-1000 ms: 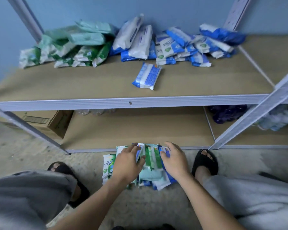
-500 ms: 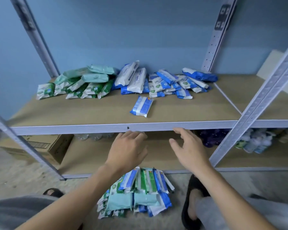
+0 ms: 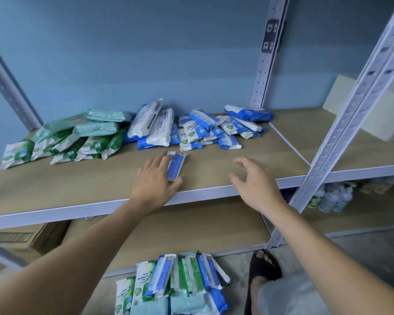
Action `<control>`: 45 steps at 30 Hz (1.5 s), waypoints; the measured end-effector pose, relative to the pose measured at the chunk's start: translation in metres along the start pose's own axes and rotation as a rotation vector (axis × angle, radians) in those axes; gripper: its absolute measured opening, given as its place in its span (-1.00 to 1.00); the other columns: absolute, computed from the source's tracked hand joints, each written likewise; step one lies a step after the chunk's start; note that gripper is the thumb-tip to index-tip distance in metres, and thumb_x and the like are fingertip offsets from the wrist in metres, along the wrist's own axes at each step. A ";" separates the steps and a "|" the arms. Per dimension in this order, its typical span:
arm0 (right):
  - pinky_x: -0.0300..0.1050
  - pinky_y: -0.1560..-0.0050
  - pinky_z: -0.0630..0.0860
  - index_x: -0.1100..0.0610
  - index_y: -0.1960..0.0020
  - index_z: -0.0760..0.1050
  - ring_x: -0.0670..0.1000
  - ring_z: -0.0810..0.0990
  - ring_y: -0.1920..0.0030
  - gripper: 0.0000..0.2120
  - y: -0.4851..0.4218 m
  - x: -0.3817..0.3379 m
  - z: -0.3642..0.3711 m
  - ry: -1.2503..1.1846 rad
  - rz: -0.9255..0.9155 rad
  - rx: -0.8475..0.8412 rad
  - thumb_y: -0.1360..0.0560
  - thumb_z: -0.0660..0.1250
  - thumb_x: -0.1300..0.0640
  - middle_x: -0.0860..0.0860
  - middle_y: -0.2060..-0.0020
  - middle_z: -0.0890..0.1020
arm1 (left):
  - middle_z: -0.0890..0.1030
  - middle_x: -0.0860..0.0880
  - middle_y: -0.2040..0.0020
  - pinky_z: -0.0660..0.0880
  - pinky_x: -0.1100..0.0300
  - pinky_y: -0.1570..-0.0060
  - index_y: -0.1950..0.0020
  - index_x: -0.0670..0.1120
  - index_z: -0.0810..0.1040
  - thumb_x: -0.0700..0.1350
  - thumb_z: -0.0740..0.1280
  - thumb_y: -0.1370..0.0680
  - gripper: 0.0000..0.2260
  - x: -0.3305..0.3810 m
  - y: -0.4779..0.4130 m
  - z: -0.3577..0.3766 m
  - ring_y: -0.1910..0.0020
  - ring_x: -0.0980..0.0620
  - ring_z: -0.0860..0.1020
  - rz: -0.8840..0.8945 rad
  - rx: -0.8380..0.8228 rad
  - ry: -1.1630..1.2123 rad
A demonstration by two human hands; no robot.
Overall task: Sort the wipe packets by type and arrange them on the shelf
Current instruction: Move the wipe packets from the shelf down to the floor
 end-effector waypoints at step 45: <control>0.01 -0.01 0.19 -0.01 0.00 0.50 0.16 0.47 -0.17 -0.56 -0.119 0.026 0.048 0.157 0.268 0.282 -0.40 0.39 -0.36 0.04 0.08 0.66 | 0.29 0.02 -0.58 0.35 0.02 -0.37 -0.56 0.03 0.30 0.32 0.04 -0.55 -0.36 -0.014 -0.008 0.021 -0.34 -0.09 0.48 0.039 0.023 -0.083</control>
Point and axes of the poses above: each hand's wrist, its own y-axis away from the middle knuckle, its own z-axis out of the palm, x = y × z, the point moved 5 cm from there along -y, towards the middle knuckle
